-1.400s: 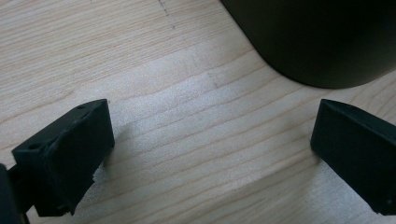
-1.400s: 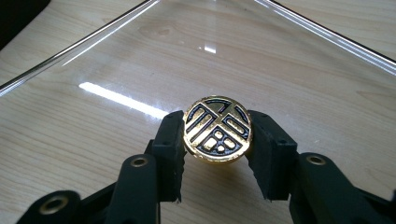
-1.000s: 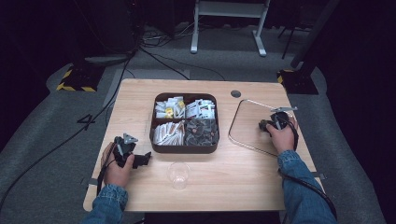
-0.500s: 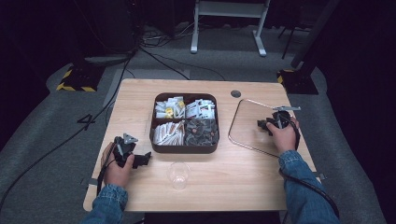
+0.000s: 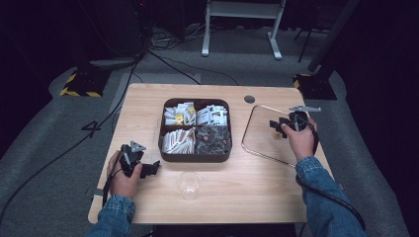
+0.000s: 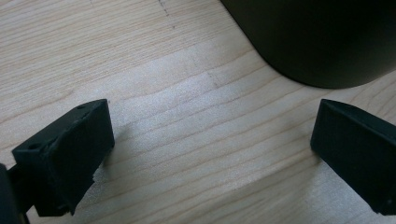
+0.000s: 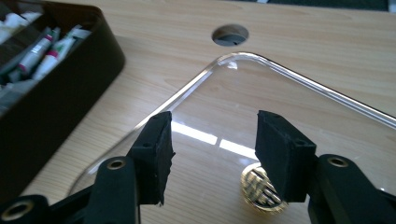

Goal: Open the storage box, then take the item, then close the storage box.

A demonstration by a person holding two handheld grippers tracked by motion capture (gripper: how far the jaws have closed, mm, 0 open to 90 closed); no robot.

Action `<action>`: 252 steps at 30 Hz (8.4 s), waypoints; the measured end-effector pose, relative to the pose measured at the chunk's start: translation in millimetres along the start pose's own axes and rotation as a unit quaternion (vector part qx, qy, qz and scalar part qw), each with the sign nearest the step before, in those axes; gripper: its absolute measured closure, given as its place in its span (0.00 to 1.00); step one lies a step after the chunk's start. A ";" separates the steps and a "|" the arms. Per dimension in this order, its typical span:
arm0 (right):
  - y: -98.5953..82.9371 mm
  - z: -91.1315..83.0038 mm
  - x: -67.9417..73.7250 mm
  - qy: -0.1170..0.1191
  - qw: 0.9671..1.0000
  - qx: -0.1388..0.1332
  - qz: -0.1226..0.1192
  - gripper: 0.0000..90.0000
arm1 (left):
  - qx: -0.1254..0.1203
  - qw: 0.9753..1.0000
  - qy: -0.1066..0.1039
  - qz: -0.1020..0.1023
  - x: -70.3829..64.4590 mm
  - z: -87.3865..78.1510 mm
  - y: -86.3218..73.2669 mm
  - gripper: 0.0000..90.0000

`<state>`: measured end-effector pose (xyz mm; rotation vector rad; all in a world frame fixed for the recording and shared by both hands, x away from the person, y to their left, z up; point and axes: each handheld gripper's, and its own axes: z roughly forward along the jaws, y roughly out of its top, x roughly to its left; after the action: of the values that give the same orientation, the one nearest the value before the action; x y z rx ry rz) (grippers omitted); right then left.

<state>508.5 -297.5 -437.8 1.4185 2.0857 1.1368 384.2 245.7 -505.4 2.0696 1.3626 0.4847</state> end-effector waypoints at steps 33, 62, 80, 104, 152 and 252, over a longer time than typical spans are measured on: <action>40.0 22.3 142.9 0.165 0.981 0.007 -0.099 0.55 | 0.000 1.000 0.000 0.003 0.1 0.1 0.2 0.00; 11.9 74.6 195.1 0.168 0.962 0.107 -0.187 0.71 | -0.001 1.000 0.000 0.001 -0.3 0.5 0.6 0.00; 15.9 61.3 191.1 0.185 0.965 0.073 -0.170 0.88 | -0.001 1.000 0.001 0.002 -0.1 0.5 0.6 0.00; 27.4 22.9 191.7 0.258 0.959 0.008 -0.121 0.88 | -0.001 1.000 0.001 0.002 -0.1 0.5 0.6 0.00; -17.3 -37.3 272.8 0.361 0.909 0.042 -0.204 0.88 | -0.001 1.000 -0.001 0.004 -0.1 2.0 2.3 0.00; 21.0 -11.7 44.4 0.041 0.996 0.010 -0.079 0.49 | 0.000 1.000 -0.002 0.006 0.0 3.4 4.1 0.00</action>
<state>494.2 -259.1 -408.4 1.2106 2.2259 1.1311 389.1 243.7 -505.2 2.0782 1.3495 0.4848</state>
